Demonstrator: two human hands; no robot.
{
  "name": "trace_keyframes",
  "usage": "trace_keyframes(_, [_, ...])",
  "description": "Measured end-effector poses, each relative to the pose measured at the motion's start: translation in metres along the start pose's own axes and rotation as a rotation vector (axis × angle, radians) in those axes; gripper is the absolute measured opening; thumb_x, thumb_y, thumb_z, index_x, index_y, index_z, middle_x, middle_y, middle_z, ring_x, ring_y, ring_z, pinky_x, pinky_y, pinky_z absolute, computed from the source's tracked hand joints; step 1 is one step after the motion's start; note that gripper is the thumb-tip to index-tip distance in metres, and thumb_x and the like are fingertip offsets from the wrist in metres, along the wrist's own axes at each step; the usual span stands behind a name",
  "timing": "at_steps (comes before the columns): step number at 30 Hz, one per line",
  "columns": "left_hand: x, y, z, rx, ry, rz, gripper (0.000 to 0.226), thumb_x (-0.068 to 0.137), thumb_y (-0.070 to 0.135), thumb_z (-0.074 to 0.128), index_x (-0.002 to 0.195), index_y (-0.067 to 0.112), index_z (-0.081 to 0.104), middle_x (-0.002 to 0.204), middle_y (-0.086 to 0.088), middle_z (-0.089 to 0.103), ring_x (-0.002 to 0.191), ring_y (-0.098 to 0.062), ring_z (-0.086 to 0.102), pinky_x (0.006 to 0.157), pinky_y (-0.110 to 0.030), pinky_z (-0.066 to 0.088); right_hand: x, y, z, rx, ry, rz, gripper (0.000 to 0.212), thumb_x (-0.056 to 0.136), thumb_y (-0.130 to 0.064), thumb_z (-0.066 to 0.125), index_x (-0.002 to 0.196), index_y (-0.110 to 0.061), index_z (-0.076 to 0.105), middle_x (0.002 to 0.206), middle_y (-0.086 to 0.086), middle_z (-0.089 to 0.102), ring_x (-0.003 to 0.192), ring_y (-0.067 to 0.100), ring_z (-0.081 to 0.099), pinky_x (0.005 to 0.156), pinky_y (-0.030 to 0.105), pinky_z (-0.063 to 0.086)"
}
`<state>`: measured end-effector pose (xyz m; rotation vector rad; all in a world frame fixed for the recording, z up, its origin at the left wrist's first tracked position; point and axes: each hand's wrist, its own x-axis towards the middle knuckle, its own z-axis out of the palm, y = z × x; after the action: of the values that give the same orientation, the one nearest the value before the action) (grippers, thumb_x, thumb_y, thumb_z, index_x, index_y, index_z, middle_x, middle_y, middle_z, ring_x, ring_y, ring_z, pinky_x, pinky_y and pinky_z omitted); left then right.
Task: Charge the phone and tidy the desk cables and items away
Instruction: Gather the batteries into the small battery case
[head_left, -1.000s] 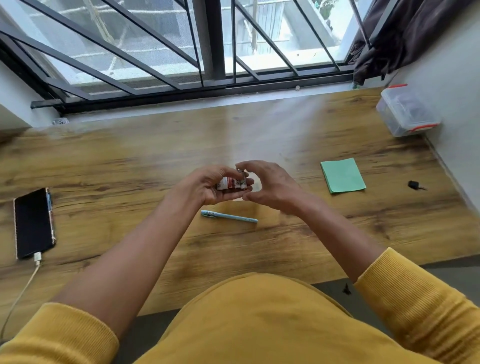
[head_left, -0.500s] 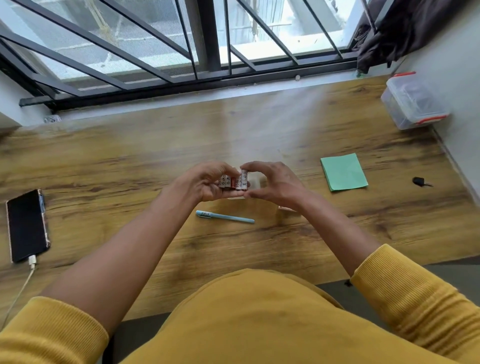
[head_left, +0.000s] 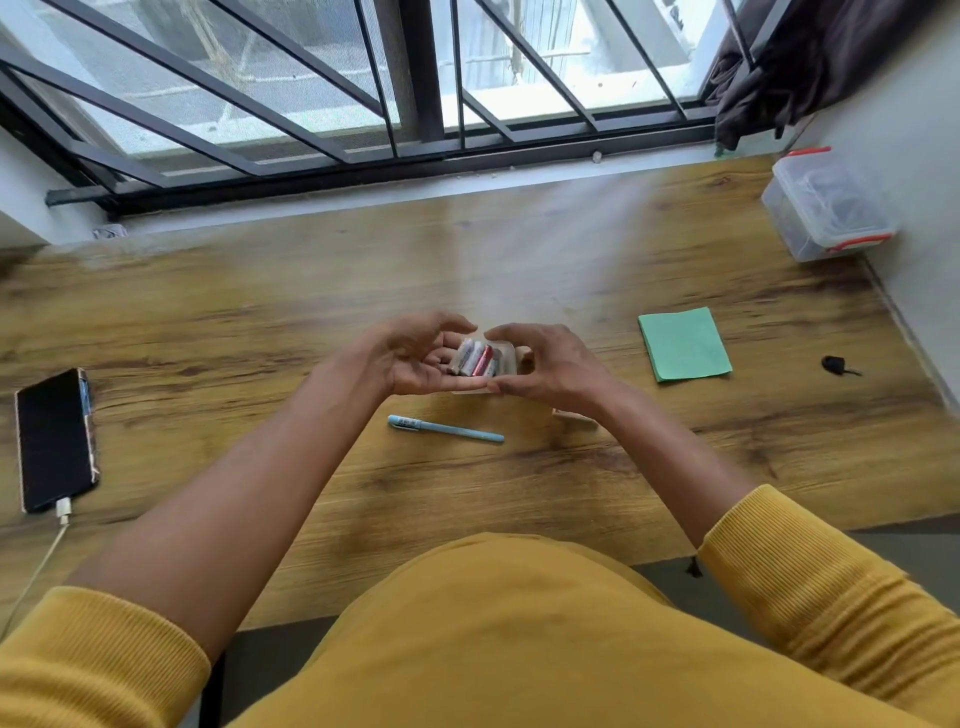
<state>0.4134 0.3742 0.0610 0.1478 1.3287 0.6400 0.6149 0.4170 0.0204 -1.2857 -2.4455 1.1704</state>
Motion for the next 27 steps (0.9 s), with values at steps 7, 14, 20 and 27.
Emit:
trace_keyframes(7, [-0.005, 0.0, -0.008, -0.014, -0.061, 0.005, 0.054, 0.108, 0.029, 0.055, 0.135, -0.018, 0.054, 0.131, -0.037, 0.065, 0.123, -0.043, 0.069, 0.107, -0.05, 0.056, 0.0, 0.0, 0.001, -0.022, -0.012, -0.011, 0.066, 0.083, -0.035, 0.088, 0.144, -0.03, 0.062, 0.14, -0.001, 0.067, 0.123, 0.018, 0.064, 0.105, 0.042, 0.054])
trace_keyframes(14, [-0.018, -0.011, -0.009, 0.099, 0.133, 0.183, 0.036, 0.105, 0.023, 0.064, 0.115, -0.011, 0.062, 0.099, -0.028, 0.073, 0.085, -0.035, 0.078, 0.068, -0.037, 0.067, -0.003, 0.004, 0.006, -0.065, 0.09, -0.063, 0.059, 0.081, -0.036, 0.089, 0.133, -0.028, 0.063, 0.132, -0.002, 0.063, 0.113, 0.014, 0.064, 0.093, 0.043, 0.06])
trace_keyframes(20, [-0.011, -0.031, -0.013, 0.649, 0.545, 0.562, 0.01, 0.096, 0.016, 0.074, 0.101, 0.008, 0.076, 0.08, -0.009, 0.079, 0.068, -0.018, 0.079, 0.07, -0.039, 0.068, -0.002, 0.01, 0.005, -0.118, 0.183, -0.109, 0.039, 0.076, -0.037, 0.093, 0.099, -0.023, 0.064, 0.105, -0.005, 0.062, 0.093, 0.013, 0.062, 0.079, 0.041, 0.06])
trace_keyframes(27, [0.004, -0.044, -0.016, 0.886, 0.725, 0.592, 0.034, 0.082, 0.038, 0.085, 0.106, 0.023, 0.068, 0.081, 0.008, 0.07, 0.085, -0.02, 0.075, 0.087, -0.045, 0.063, 0.005, 0.008, 0.008, -0.113, 0.203, -0.081, 0.014, 0.082, -0.033, 0.088, 0.083, -0.029, 0.074, 0.097, -0.01, 0.064, 0.09, 0.011, 0.062, 0.078, 0.042, 0.059])
